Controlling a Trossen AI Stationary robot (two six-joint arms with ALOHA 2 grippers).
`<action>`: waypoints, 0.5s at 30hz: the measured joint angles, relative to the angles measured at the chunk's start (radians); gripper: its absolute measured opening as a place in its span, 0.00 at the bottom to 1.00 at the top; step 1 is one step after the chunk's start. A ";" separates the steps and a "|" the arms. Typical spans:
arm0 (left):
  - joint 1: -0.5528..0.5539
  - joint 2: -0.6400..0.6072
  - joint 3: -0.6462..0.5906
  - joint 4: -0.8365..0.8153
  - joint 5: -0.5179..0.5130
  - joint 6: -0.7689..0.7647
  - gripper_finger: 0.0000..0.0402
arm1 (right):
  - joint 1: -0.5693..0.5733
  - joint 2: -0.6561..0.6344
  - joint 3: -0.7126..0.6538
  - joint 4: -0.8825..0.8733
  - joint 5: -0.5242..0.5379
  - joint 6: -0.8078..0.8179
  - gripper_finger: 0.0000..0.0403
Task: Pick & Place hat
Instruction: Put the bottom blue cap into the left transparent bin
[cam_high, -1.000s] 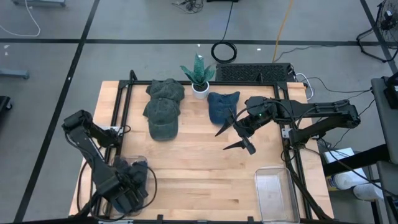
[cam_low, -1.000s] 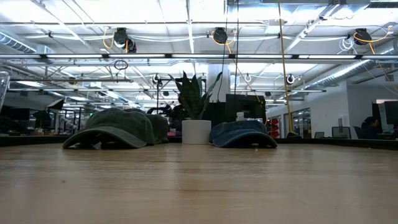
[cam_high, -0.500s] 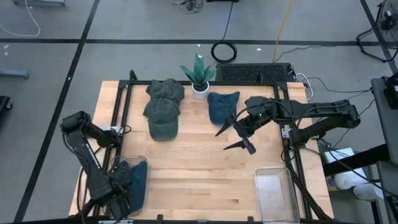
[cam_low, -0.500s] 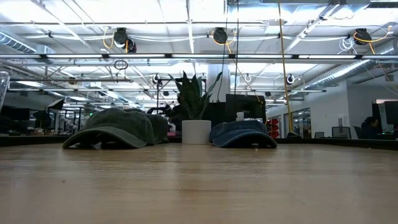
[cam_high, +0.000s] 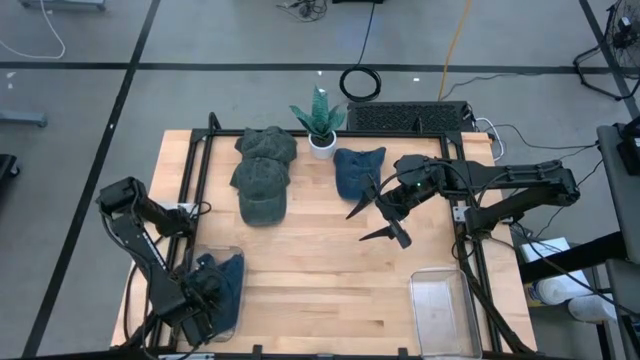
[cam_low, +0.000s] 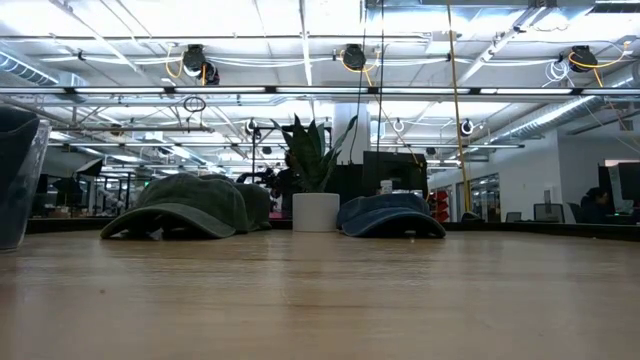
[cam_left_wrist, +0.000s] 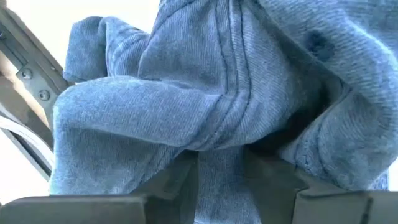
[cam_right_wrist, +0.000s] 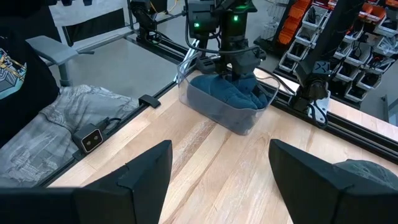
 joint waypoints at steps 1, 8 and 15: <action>0.000 0.000 0.000 0.002 -0.002 0.000 0.34 | 0.000 0.000 0.000 -0.001 0.000 0.000 0.63; 0.009 0.003 0.020 -0.020 0.032 0.037 0.34 | 0.000 0.000 0.000 -0.002 0.000 0.000 0.63; 0.009 -0.031 0.080 -0.067 -0.045 0.079 0.34 | 0.000 0.000 0.000 -0.002 0.000 0.000 0.63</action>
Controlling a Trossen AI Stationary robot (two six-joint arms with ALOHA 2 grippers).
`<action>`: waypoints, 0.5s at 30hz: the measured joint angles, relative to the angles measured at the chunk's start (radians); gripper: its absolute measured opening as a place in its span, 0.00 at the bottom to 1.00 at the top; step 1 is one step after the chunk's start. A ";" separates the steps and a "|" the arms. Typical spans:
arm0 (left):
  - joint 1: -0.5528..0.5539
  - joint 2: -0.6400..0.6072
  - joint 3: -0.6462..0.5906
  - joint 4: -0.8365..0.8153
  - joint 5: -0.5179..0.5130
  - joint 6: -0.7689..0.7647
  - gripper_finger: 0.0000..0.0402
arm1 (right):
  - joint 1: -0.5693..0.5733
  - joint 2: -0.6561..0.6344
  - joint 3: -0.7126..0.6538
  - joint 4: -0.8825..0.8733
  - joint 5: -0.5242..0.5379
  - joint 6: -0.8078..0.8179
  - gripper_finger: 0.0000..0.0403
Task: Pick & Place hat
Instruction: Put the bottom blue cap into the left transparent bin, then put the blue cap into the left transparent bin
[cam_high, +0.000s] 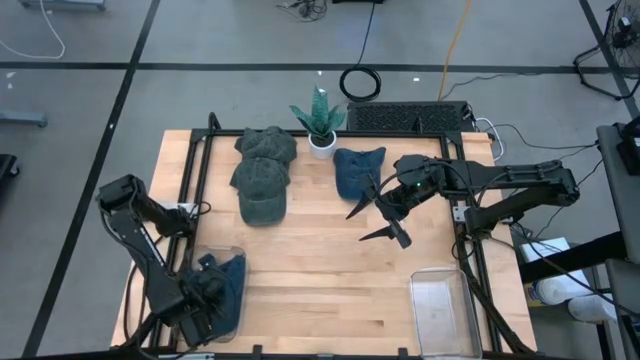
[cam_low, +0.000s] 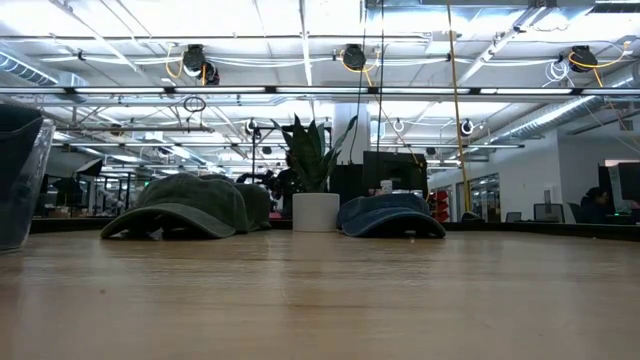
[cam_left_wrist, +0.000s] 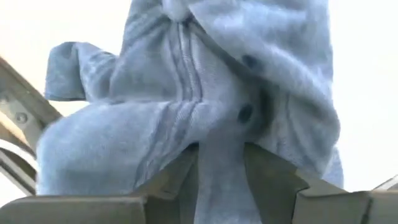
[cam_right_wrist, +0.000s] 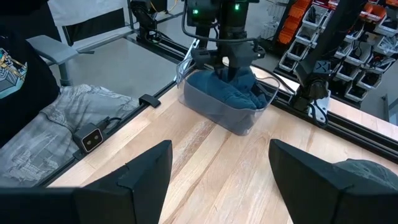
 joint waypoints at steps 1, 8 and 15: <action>0.001 -0.008 0.001 -0.003 -0.001 0.000 0.34 | 0.000 0.000 0.000 0.000 0.000 0.000 0.63; 0.000 -0.069 0.004 -0.005 -0.033 0.015 0.34 | 0.000 0.000 0.000 0.000 0.000 0.014 0.63; 0.000 -0.164 0.005 -0.004 -0.295 0.132 0.34 | 0.000 0.000 0.000 -0.011 0.080 0.030 0.63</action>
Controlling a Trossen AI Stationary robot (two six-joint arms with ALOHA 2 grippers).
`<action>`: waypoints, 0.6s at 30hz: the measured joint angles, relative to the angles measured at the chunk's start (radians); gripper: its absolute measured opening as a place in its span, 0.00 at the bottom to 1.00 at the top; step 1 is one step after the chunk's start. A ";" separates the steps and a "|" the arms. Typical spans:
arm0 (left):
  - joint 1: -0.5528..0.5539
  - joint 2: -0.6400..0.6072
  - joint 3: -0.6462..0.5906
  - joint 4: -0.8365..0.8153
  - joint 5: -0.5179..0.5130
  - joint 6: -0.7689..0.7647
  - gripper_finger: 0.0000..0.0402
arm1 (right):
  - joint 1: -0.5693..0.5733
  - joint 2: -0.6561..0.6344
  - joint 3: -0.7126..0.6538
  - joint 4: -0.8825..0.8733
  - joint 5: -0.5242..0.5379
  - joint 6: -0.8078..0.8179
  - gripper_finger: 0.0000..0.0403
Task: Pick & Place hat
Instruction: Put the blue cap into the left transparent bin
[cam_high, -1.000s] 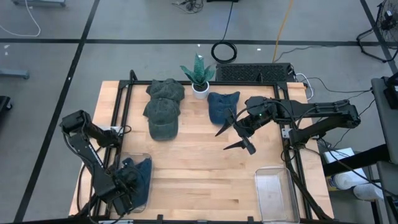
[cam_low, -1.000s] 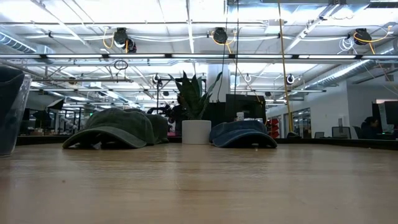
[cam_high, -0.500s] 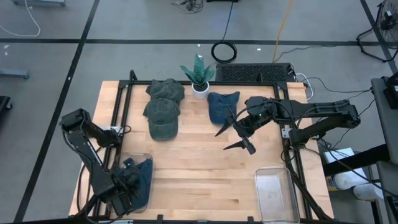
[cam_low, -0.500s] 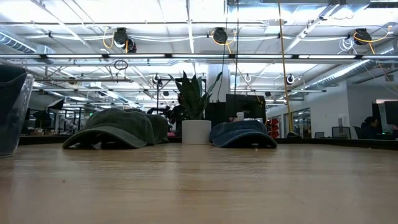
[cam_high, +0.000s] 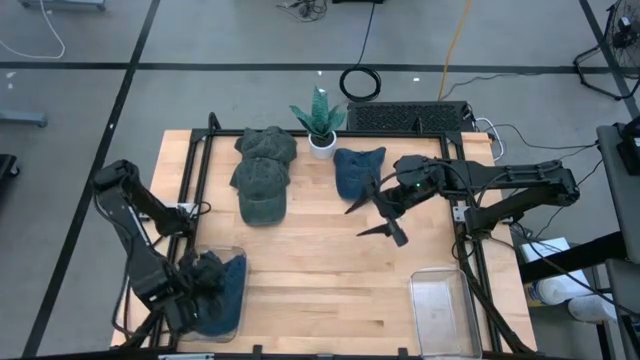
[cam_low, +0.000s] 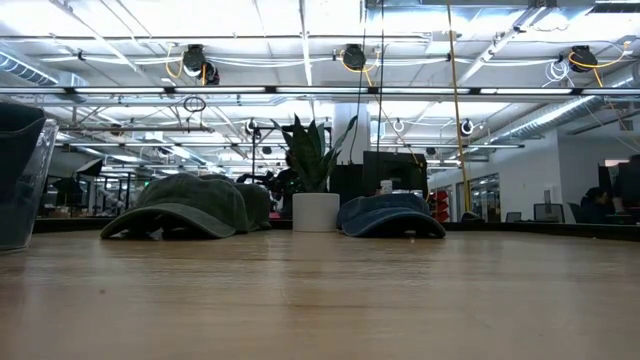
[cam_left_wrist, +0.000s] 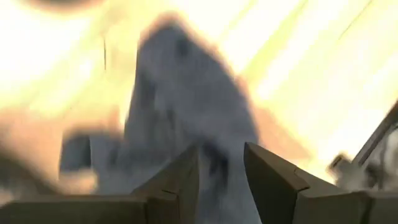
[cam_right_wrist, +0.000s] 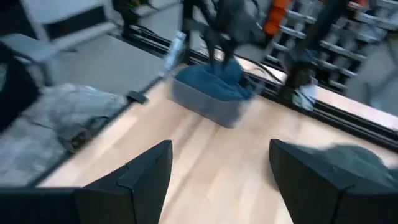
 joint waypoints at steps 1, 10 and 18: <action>0.000 -0.011 0.000 0.000 -0.062 0.032 0.34 | 0.000 0.000 0.000 -0.007 0.025 -0.002 0.63; 0.033 -0.053 0.000 0.000 -0.706 0.377 0.34 | -0.001 0.000 -0.043 -0.018 0.311 -0.032 0.63; 0.154 -0.053 0.000 -0.003 -0.943 0.503 0.34 | -0.054 0.018 -0.225 0.179 0.705 -0.107 0.63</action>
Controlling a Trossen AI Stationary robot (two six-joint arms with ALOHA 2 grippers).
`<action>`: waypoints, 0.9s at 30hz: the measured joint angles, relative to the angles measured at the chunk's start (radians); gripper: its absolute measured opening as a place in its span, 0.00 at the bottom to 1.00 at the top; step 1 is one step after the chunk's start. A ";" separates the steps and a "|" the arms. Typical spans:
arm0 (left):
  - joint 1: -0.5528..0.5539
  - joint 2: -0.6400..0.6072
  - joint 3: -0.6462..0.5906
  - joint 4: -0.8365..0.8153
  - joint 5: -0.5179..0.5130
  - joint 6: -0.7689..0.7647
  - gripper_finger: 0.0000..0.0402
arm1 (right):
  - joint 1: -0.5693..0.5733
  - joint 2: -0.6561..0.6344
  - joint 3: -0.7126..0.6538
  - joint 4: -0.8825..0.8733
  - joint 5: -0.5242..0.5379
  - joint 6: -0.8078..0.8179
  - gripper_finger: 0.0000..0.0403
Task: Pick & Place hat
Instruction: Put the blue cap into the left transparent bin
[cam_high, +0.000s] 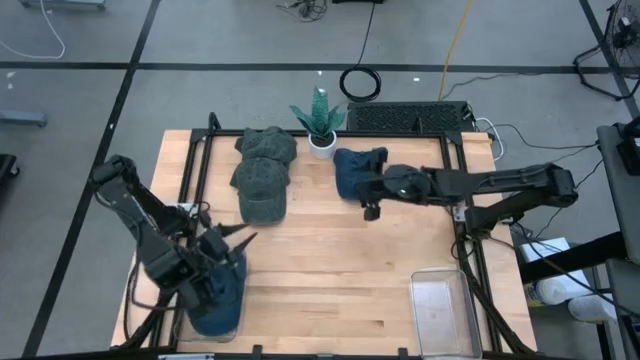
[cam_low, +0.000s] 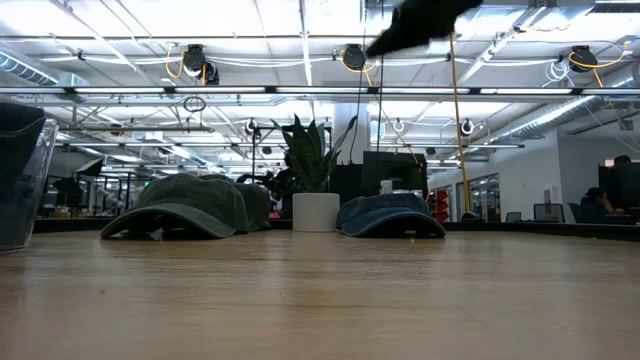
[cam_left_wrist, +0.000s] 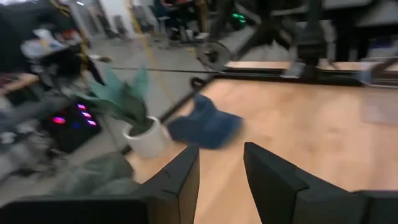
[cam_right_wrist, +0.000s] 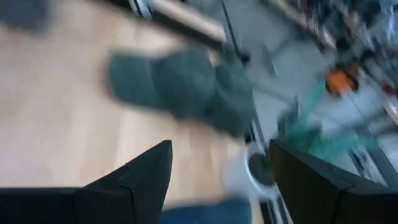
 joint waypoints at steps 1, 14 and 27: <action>0.026 0.000 0.000 0.000 -0.002 0.022 0.34 | -0.027 0.011 -0.001 -0.035 -0.005 0.016 0.63; 0.489 -0.127 0.000 0.410 0.407 0.776 0.34 | -0.405 0.125 0.051 -0.219 -0.321 0.104 0.63; 1.001 -0.144 -0.099 0.946 1.141 1.330 0.34 | -0.484 0.327 0.065 -0.269 -0.341 0.090 0.63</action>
